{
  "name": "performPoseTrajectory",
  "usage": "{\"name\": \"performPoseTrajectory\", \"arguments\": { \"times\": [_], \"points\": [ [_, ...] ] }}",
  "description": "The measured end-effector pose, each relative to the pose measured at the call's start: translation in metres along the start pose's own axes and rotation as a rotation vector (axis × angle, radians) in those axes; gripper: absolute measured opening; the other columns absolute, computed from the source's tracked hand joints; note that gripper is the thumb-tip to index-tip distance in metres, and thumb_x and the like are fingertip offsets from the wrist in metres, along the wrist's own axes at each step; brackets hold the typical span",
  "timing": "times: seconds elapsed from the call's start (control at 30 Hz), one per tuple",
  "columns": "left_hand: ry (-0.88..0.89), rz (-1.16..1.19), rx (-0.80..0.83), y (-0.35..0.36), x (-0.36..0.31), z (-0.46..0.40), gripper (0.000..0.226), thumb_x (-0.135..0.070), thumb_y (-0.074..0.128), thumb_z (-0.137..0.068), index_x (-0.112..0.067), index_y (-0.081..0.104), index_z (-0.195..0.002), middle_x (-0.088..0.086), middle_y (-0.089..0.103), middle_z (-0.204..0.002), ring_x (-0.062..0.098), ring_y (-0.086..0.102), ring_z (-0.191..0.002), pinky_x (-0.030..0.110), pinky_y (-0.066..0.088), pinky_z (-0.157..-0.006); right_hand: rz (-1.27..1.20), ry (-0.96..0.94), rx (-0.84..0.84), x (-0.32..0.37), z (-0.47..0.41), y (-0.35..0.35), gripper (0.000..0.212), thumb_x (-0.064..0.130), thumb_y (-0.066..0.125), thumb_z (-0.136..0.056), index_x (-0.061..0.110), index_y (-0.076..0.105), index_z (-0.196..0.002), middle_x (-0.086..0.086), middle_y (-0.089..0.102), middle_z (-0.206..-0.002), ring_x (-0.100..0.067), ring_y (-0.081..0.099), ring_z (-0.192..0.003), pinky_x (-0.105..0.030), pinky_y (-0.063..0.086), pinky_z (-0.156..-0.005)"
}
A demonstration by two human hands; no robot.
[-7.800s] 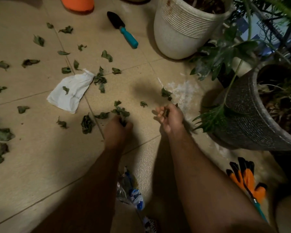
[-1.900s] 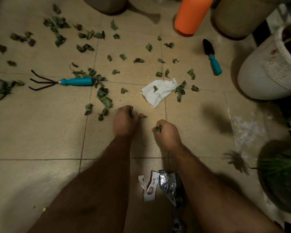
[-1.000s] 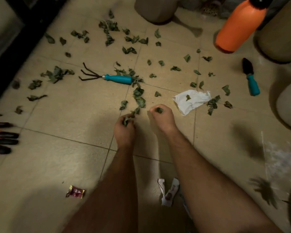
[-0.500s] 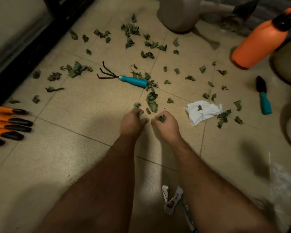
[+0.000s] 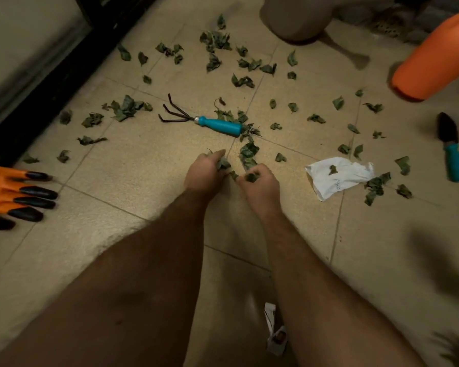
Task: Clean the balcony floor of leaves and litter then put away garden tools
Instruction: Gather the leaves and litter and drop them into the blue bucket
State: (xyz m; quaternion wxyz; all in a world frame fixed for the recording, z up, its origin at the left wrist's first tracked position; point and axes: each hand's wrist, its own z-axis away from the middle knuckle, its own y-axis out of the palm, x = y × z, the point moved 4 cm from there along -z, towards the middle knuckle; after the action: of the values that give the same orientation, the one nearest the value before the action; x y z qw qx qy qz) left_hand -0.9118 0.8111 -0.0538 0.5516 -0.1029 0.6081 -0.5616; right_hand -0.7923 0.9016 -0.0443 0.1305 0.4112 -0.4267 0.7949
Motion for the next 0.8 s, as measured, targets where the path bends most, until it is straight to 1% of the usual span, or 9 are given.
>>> {"name": "performPoseTrajectory", "arguments": {
  "times": [0.03,0.13,0.2,0.3,0.4,0.47,0.57,0.7,0.8],
  "points": [
    [0.012,-0.017,0.004,0.003,-0.001,0.0,0.041,-0.028,0.06,-0.097,-0.024,0.053,-0.137,0.009,0.056,-0.129,0.022,0.055,-0.114,0.033,0.047,-0.096,0.067,-0.054,0.014,0.003,-0.003,0.005,0.02,0.02,0.07,-0.089,0.018,0.065,-0.109,0.008,0.065,-0.103,-0.008,0.059,-0.093,-0.016,0.043,-0.073],
    [-0.014,0.012,-0.083,0.005,0.004,0.009,0.022,-0.025,0.059,-0.097,-0.016,0.062,-0.117,0.006,0.059,-0.113,0.016,0.055,-0.095,0.027,0.045,-0.083,0.232,-0.136,0.007,0.006,-0.008,0.016,0.038,0.02,0.069,-0.091,0.022,0.06,-0.128,0.003,0.065,-0.124,-0.015,0.06,-0.112,-0.027,0.049,-0.09],
    [-0.084,0.136,-0.159,-0.001,0.009,0.016,0.017,-0.024,0.058,-0.097,-0.014,0.061,-0.111,0.004,0.06,-0.102,0.014,0.055,-0.089,0.027,0.046,-0.079,0.394,-0.187,-0.034,0.005,-0.007,0.024,0.033,0.023,0.067,-0.092,0.024,0.061,-0.124,0.002,0.068,-0.115,-0.016,0.062,-0.102,-0.029,0.051,-0.082],
    [-0.223,0.453,-0.259,-0.009,0.016,0.024,0.005,-0.021,0.056,-0.096,-0.016,0.057,-0.093,0.001,0.056,-0.083,0.016,0.054,-0.077,0.037,0.052,-0.074,0.53,-0.255,-0.108,0.005,-0.003,0.028,0.019,0.023,0.065,-0.093,0.024,0.062,-0.112,0.002,0.067,-0.103,-0.015,0.061,-0.089,-0.025,0.041,-0.067],
    [-0.307,0.689,-0.258,-0.008,0.016,0.023,0.004,-0.017,0.056,-0.094,-0.018,0.057,-0.091,0.004,0.061,-0.089,0.018,0.058,-0.082,0.041,0.055,-0.082,0.533,-0.243,-0.098,0.004,-0.003,0.028,0.015,0.021,0.063,-0.094,0.022,0.061,-0.108,0.0,0.065,-0.101,-0.012,0.052,-0.082,-0.025,0.037,-0.065],
    [-0.355,0.831,-0.247,-0.004,0.013,0.021,0.015,-0.015,0.056,-0.094,-0.011,0.06,-0.108,0.011,0.066,-0.103,0.021,0.064,-0.093,0.043,0.058,-0.087,0.477,-0.211,-0.062,0.004,-0.005,0.029,0.013,0.021,0.063,-0.093,0.021,0.062,-0.106,0.001,0.064,-0.098,-0.012,0.051,-0.081,-0.027,0.04,-0.067],
    [-0.375,1.005,-0.187,0.008,0.005,0.018,0.031,-0.011,0.051,-0.096,-0.013,0.058,-0.126,0.012,0.065,-0.114,0.019,0.064,-0.099,0.036,0.056,-0.089,0.161,-0.074,-0.067,0.001,-0.006,0.012,0.012,0.02,0.067,-0.09,0.019,0.063,-0.101,0.006,0.06,-0.09,-0.011,0.056,-0.082,-0.024,0.046,-0.07],
    [-0.32,1.082,-0.037,0.017,-0.013,0.018,0.022,-0.01,0.05,-0.099,-0.021,0.064,-0.111,0.008,0.066,-0.103,0.016,0.06,-0.088,0.026,0.051,-0.073,-0.221,0.068,-0.142,-0.012,-0.014,-0.021,0.009,0.01,0.065,-0.09,0.016,0.061,-0.096,0.007,0.06,-0.087,-0.006,0.055,-0.078,-0.017,0.041,-0.06],
    [-0.32,1.056,-0.015,0.023,-0.019,0.017,0.017,-0.01,0.051,-0.097,-0.021,0.064,-0.098,0.006,0.066,-0.095,0.018,0.059,-0.087,0.031,0.049,-0.077,-0.186,-0.004,-0.226,-0.019,-0.03,-0.045,0.027,0.006,0.063,-0.09,0.013,0.067,-0.115,0.001,0.069,-0.112,-0.013,0.062,-0.101,-0.021,0.05,-0.083]
  ]
}}
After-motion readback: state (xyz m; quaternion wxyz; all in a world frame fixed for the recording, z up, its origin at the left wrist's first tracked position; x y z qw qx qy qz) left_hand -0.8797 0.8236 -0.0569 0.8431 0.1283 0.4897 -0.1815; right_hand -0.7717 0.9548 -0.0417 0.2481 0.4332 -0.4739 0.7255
